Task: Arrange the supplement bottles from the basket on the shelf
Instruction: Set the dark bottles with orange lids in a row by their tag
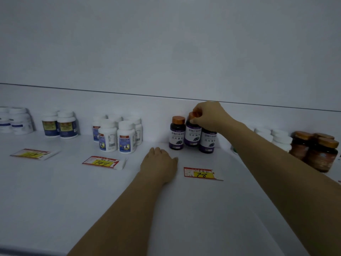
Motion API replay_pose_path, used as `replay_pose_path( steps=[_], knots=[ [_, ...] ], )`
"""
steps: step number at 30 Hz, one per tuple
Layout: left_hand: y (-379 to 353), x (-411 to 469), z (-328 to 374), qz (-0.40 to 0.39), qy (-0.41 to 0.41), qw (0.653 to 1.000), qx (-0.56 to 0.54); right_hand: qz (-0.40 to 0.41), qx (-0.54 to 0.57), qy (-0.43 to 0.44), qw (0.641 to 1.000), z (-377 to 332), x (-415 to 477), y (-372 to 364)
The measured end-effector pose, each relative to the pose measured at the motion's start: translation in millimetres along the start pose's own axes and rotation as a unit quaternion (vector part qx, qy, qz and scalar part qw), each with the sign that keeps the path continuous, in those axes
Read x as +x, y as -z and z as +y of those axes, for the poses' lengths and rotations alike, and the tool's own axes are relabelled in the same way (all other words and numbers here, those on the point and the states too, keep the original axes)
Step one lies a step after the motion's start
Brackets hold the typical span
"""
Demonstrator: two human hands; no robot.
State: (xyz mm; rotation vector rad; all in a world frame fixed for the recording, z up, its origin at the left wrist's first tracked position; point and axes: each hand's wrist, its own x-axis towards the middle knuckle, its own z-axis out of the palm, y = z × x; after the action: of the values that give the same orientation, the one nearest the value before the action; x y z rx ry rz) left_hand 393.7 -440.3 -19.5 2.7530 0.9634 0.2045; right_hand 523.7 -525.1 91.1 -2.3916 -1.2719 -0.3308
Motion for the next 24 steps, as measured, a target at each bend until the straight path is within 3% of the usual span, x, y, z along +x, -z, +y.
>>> replay_pose_path(
  steps=[12, 15, 17, 19, 24],
  knots=[
    [-3.1, -0.1, -1.7, -0.037, 0.019, 0.999, 0.033, 0.019, -0.126, 0.056, 0.99, 14.7, 4.5, -21.6],
    [-3.1, 0.1, -1.6, -0.045, 0.019, 0.998, 0.036, 0.05, -0.114, 0.024, 0.992, 26.9, 2.2, -13.4],
    [-3.0, -0.2, -1.8, -0.048, 0.018, 0.998, 0.044, 0.025, -0.123, -0.005, 0.992, 34.6, -2.6, -15.6],
    [-3.0, -0.5, -2.0, -0.046, 0.016, 0.997, 0.053, 0.011, -0.08, -0.026, 0.996, 39.4, -7.6, -24.1],
    [-3.0, -1.5, -2.5, -0.046, 0.015, 0.998, 0.036, 0.08, 0.053, -0.065, 0.993, 44.3, -13.5, -25.3]
  ],
)
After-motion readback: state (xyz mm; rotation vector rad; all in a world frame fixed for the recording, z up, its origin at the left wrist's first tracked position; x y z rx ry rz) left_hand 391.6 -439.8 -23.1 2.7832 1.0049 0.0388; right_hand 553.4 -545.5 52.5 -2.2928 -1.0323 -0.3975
